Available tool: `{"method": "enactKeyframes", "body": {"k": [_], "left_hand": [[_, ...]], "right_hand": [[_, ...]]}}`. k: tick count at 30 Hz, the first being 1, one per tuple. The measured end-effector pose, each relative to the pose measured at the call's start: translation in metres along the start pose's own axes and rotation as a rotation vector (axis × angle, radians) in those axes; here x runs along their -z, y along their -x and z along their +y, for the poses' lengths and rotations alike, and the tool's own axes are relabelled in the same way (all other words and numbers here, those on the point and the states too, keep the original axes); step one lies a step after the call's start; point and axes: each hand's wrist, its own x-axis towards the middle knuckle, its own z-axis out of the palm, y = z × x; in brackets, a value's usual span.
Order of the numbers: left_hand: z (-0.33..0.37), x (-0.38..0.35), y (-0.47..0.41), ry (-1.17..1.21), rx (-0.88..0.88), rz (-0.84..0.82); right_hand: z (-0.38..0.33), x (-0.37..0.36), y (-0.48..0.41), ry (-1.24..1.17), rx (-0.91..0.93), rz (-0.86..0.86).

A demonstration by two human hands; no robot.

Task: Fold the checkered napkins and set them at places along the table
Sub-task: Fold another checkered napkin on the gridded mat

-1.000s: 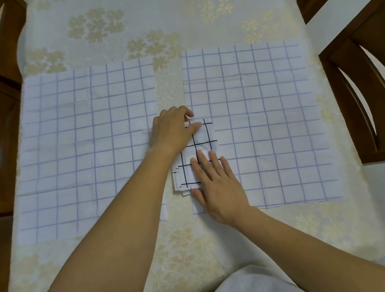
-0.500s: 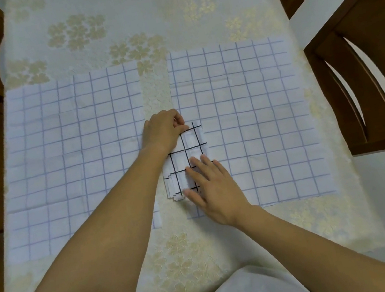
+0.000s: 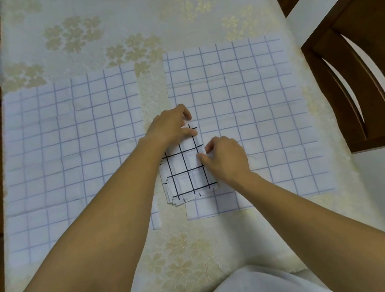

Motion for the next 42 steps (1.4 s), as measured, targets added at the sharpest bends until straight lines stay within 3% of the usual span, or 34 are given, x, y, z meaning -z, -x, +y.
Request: {"method": "enactKeyframes", "body": {"k": [5, 10, 15, 21, 24, 27, 30, 33, 36, 42], "left_hand": [[-0.002, 0.014, 0.008, 0.063, -0.045, -0.033], [-0.004, 0.032, 0.028, 0.344, -0.064, -0.043], [-0.011, 0.018, 0.046, 0.584, 0.065, 0.111], [-0.016, -0.027, 0.074, 0.626, 0.255, 0.106], [-0.014, -0.041, 0.081, 0.547, 0.305, 0.123], [-0.010, -0.049, 0.081, 0.278, 0.281, 0.205], [-0.002, -0.058, 0.086, 0.055, 0.217, 0.480], [0.016, -0.078, 0.093, -0.115, 0.028, 0.734], [0.033, -0.112, 0.090, -0.098, -0.103, 0.648], [0.022, -0.139, 0.083, -0.116, -0.060, 0.401]], "right_hand": [[0.004, 0.016, 0.003, -0.272, 0.041, -0.058], [0.013, 0.040, 0.007, -0.546, 0.034, -0.142], [0.030, 0.058, -0.007, -0.564, 0.020, -0.137], [0.049, 0.066, -0.032, -0.515, -0.018, 0.034], [0.054, 0.056, -0.036, -0.441, -0.013, 0.050], [0.054, 0.046, -0.035, -0.325, 0.045, 0.070], [0.052, 0.038, -0.028, 0.018, 0.232, 0.284], [0.039, 0.028, -0.005, 0.082, 0.446, 0.405], [0.034, 0.008, 0.017, 0.053, 0.552, 0.267], [0.048, -0.012, 0.021, 0.187, 0.522, -0.021]]}}
